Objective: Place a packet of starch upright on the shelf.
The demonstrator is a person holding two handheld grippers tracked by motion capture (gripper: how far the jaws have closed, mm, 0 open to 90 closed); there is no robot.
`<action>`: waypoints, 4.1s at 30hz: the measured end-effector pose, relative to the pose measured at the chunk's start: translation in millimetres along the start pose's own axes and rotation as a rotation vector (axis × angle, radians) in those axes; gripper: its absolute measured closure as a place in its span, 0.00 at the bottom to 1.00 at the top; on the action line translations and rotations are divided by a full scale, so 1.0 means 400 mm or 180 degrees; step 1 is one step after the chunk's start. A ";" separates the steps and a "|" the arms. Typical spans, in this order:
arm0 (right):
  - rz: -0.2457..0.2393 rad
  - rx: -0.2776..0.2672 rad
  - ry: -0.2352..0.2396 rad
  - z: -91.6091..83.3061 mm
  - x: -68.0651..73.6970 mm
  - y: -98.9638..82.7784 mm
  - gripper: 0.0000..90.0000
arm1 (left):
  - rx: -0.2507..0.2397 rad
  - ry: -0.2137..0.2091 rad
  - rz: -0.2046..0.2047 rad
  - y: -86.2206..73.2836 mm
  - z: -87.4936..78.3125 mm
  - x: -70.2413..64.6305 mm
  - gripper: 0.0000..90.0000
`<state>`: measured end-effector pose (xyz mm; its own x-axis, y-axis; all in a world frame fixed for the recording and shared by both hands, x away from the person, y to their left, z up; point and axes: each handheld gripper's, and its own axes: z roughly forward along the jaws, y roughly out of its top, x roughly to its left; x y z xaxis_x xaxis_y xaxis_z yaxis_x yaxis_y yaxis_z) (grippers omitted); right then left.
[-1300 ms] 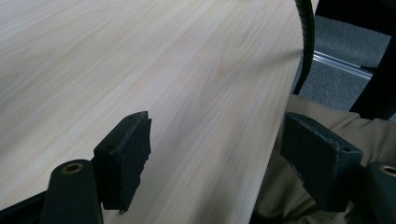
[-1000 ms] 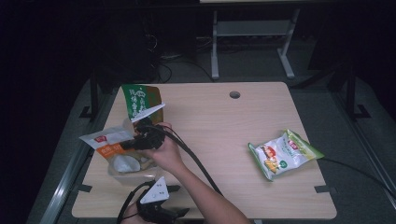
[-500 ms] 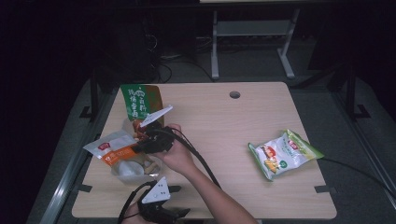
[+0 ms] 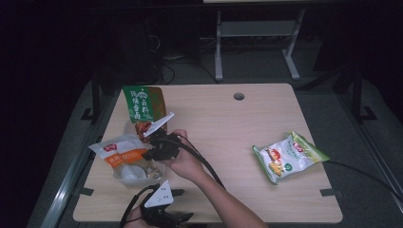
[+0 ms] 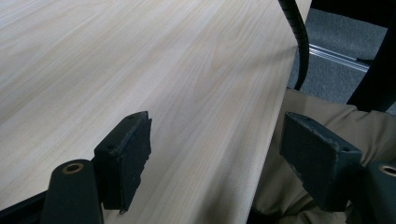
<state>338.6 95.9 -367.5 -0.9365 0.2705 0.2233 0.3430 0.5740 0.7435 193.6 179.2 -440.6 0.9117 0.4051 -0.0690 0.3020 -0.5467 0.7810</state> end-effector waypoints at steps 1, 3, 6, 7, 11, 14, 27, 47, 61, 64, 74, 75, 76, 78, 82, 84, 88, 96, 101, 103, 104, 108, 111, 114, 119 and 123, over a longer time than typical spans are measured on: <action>-0.0011 0.0000 -0.0002 0.002 -0.003 -0.004 1.00 | 0.0001 0.0000 0.0004 0.000 0.000 0.000 0.27; 0.0031 0.0021 0.0014 0.002 -0.004 -0.010 1.00 | 0.0000 0.0006 0.0007 0.000 0.000 0.000 0.27; 0.0085 -0.0003 0.0057 0.002 -0.007 -0.014 0.97 | -0.0003 0.0006 0.0011 0.000 0.000 0.001 0.27; 0.0086 0.0003 0.0104 0.001 -0.009 -0.015 0.89 | -0.0001 0.0004 -0.0009 0.000 -0.001 0.000 0.27; 0.0056 0.0193 0.0149 0.014 -0.007 -0.022 0.85 | -0.0009 -0.0003 -0.0011 0.001 0.000 -0.001 0.27; -0.0005 0.0324 0.0206 0.023 -0.007 -0.026 0.94 | -0.0010 0.0006 0.0003 0.002 -0.002 0.000 0.27; 0.0080 0.0472 0.0243 0.051 -0.020 -0.063 1.00 | -0.0010 -0.0008 0.0026 0.002 0.001 -0.001 0.27; 0.0080 0.0483 0.0201 0.058 -0.025 -0.077 0.98 | 0.0014 -0.0029 0.0041 0.001 0.002 -0.002 0.27; 0.0177 0.0041 0.0220 -0.059 -0.035 -0.091 0.78 | 0.0006 -0.0007 0.0010 0.003 0.002 0.002 0.27; 0.0234 -0.0012 0.0210 -0.077 -0.041 -0.101 0.77 | 0.0007 0.0000 0.0012 0.004 0.003 0.003 0.27; 0.0420 -0.0120 0.0059 -0.176 -0.075 -0.176 0.68 | 0.0034 0.0015 0.0028 0.006 0.008 0.015 0.27; 0.0426 -0.0135 0.0052 -0.183 -0.076 -0.183 0.68 | 0.0011 0.0016 0.0008 0.006 0.010 0.015 0.27; 0.0426 -0.0135 0.0052 -0.183 -0.076 -0.183 0.68 | 0.0011 0.0016 0.0008 0.006 0.010 0.015 0.27; 0.0466 -0.0154 0.0011 -0.204 -0.080 -0.205 0.66 | 0.0003 0.0006 0.0020 0.007 0.013 0.015 0.27; 0.0510 -0.0186 -0.0020 -0.229 -0.082 -0.232 0.64 | 0.0010 0.0016 0.0038 0.008 0.014 0.016 0.27; 0.0528 -0.0205 -0.0030 -0.237 -0.081 -0.242 0.63 | -0.0008 0.0023 0.0019 0.009 0.014 0.016 0.27; 0.0593 -0.0252 -0.0081 -0.260 -0.082 -0.277 0.59 | -0.0007 0.0034 0.0030 0.012 0.013 0.019 0.27; 0.0714 -0.0343 -0.0209 -0.308 -0.094 -0.350 0.54 | 0.0019 0.0019 0.0042 0.024 0.019 0.015 0.27; 0.0776 -0.0395 -0.0299 -0.344 -0.100 -0.392 0.52 | 0.0017 0.0030 0.0047 0.044 0.022 0.016 0.27; 0.0811 -0.0410 -0.0324 -0.358 -0.103 -0.410 0.51 | 0.0012 0.0019 0.0042 0.054 0.026 0.017 0.27; 0.0842 -0.0412 -0.0336 -0.366 -0.104 -0.418 0.51 | -0.0004 0.0017 0.0025 0.058 0.028 0.016 0.27; 0.0897 -0.0419 -0.0398 -0.393 -0.111 -0.452 0.50 | -0.0016 0.0027 0.0043 0.074 0.038 0.029 0.27; 0.0927 -0.0426 -0.0465 -0.415 -0.116 -0.474 0.49 | -0.0035 0.0022 0.0015 0.085 0.047 0.039 0.27; 0.0982 -0.0422 -0.0534 -0.438 -0.119 -0.495 0.48 | -0.0041 0.0022 0.0005 0.092 0.054 0.046 0.27; 0.1061 -0.0424 -0.0674 -0.472 -0.121 -0.526 0.47 | -0.0027 0.0042 -0.0010 0.095 0.064 0.058 0.27; 0.1094 -0.0441 -0.0811 -0.502 -0.122 -0.546 0.46 | -0.0055 0.0054 -0.0040 0.086 0.066 0.060 0.27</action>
<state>294.5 -197.8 -414.2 -0.7161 0.6190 0.3226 0.6019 0.3134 0.7345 233.3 150.9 -431.9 0.9030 0.4242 -0.0683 0.3083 -0.5289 0.7907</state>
